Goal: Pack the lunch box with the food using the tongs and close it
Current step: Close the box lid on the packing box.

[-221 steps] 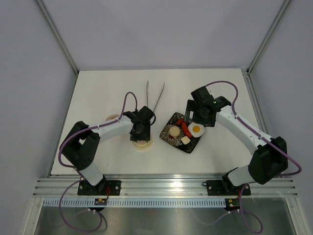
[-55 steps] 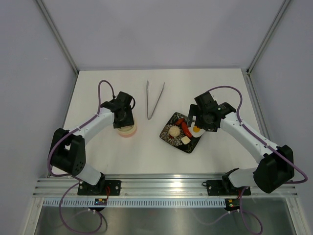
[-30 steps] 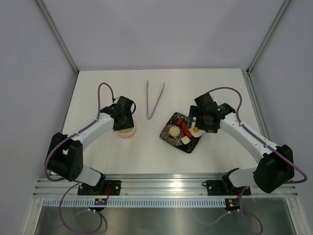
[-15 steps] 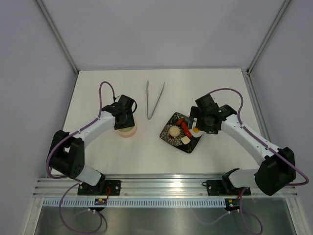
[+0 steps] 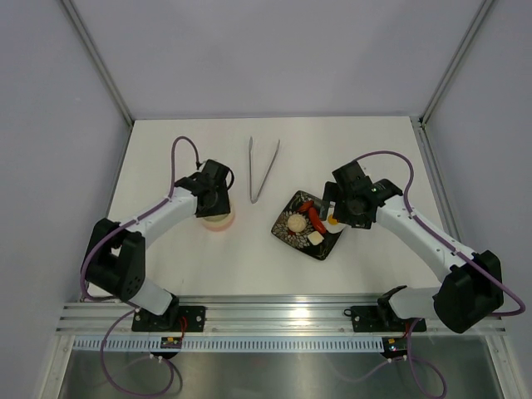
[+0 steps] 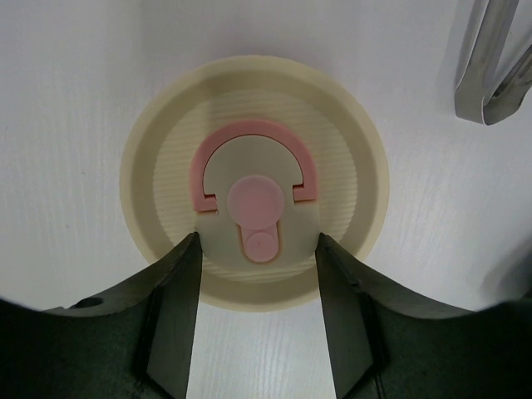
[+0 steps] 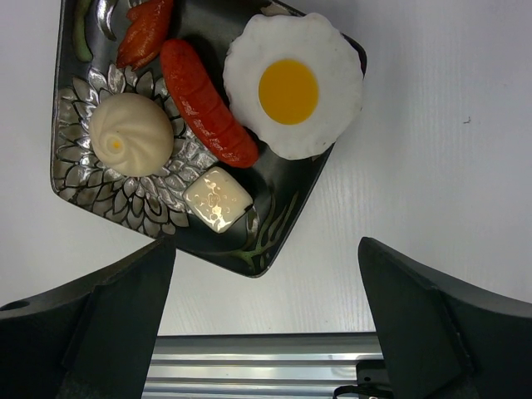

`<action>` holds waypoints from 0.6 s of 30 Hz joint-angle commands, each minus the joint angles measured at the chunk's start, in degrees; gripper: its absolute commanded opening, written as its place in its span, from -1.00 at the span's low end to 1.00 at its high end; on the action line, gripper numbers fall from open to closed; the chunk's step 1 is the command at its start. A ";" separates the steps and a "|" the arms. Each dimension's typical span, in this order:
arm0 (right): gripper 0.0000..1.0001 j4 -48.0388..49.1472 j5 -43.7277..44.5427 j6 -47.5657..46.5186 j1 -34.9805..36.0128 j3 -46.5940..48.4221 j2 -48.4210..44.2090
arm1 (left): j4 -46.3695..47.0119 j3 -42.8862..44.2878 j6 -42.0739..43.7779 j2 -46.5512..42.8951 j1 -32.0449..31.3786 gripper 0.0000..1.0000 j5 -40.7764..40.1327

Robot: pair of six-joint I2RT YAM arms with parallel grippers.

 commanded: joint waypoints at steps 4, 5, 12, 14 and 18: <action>0.99 1.26 -0.62 0.77 -0.06 -0.39 -1.50 | -8.51 6.08 12.52 7.10 -0.72 -0.29 12.55; 0.99 1.35 -0.62 0.68 -0.06 -0.39 -1.42 | -9.22 6.79 14.89 7.54 -0.63 -0.26 14.30; 0.99 1.18 -0.45 0.50 -0.06 -0.66 -2.03 | -10.28 7.59 18.52 5.44 -0.63 0.52 14.76; 0.99 1.09 -0.62 0.42 0.03 -0.57 -2.03 | -10.45 7.50 18.43 3.95 -0.72 0.60 14.06; 0.99 1.35 -1.06 0.15 -0.06 0.22 -1.33 | -10.80 7.59 17.99 -0.44 -0.63 0.65 13.62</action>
